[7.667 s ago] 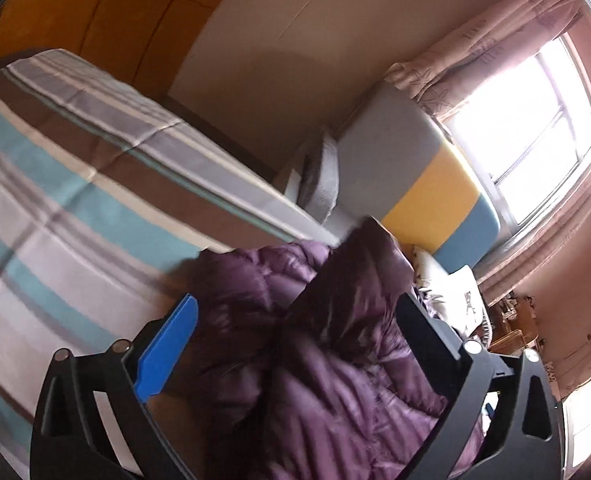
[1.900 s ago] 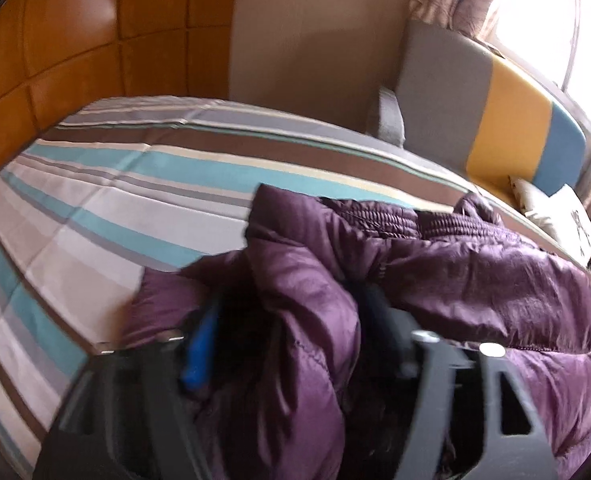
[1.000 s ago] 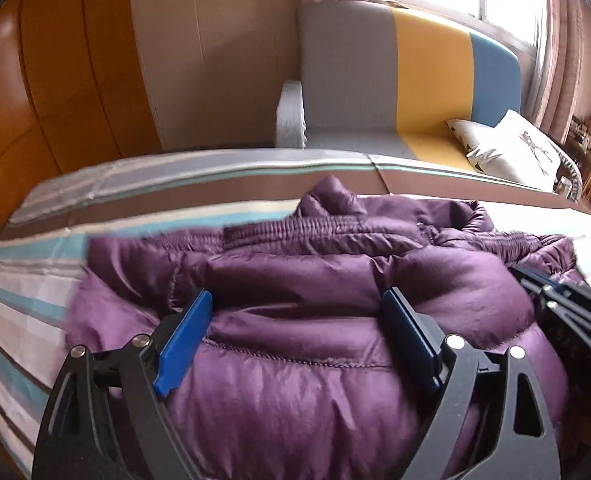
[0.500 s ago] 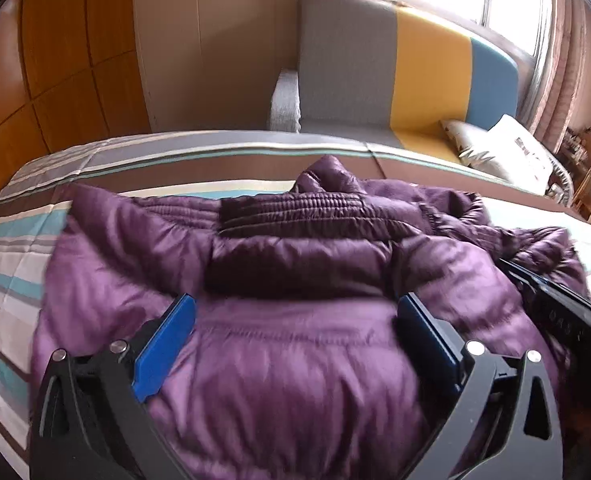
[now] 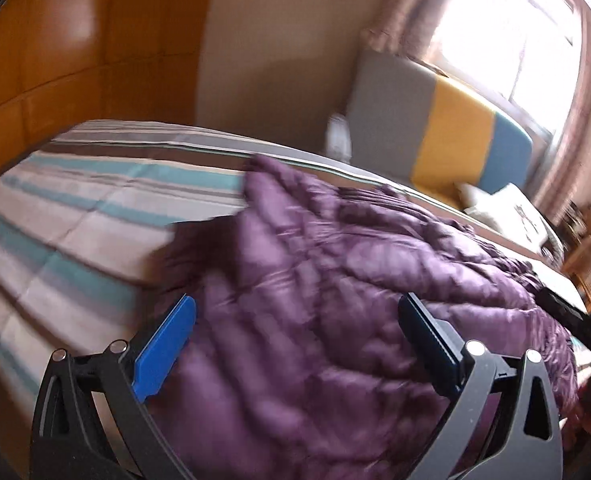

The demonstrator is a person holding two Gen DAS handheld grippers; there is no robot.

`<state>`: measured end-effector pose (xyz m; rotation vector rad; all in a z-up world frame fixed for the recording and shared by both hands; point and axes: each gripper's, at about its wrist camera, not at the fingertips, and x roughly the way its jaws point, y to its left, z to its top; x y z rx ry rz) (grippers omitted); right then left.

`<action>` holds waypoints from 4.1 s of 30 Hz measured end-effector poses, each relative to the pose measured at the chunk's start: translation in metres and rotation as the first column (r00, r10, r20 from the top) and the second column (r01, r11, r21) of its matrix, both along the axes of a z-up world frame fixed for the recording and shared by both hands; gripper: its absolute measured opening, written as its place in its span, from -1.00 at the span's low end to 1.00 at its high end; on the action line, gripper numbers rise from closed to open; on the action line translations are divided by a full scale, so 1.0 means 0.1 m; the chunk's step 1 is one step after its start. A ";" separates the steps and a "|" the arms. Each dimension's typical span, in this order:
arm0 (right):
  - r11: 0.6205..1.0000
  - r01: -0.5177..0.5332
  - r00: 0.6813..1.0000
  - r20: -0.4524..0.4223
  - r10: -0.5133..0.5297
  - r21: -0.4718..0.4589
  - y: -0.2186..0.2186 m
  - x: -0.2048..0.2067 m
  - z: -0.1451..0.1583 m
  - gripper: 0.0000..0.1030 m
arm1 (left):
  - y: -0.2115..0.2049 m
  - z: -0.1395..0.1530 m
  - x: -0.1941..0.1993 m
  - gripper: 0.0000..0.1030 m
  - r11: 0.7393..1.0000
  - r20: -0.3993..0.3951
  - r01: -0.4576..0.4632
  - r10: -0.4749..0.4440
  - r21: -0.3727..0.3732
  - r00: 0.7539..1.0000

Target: Fold large clothes

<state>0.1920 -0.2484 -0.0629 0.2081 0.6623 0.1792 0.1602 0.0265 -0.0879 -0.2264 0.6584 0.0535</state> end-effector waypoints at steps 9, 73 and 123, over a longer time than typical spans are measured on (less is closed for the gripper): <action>0.997 -0.071 0.997 -0.019 0.072 0.027 0.25 -0.57 -0.11 -0.59 | 0.51 -0.33 -0.37 0.85 0.988 -0.084 -0.055 0.043 -0.144 0.996; 0.998 -0.059 0.992 -0.107 0.063 0.035 0.31 -0.34 -0.51 -0.63 | -0.35 0.28 -0.24 -0.60 0.956 0.298 0.263 -0.215 -0.132 0.930; 0.770 0.633 0.773 -0.110 -0.625 0.081 -2.28 -1.05 -0.40 -0.63 | -2.91 0.33 -0.56 -0.58 0.653 0.072 0.607 -0.706 0.453 0.705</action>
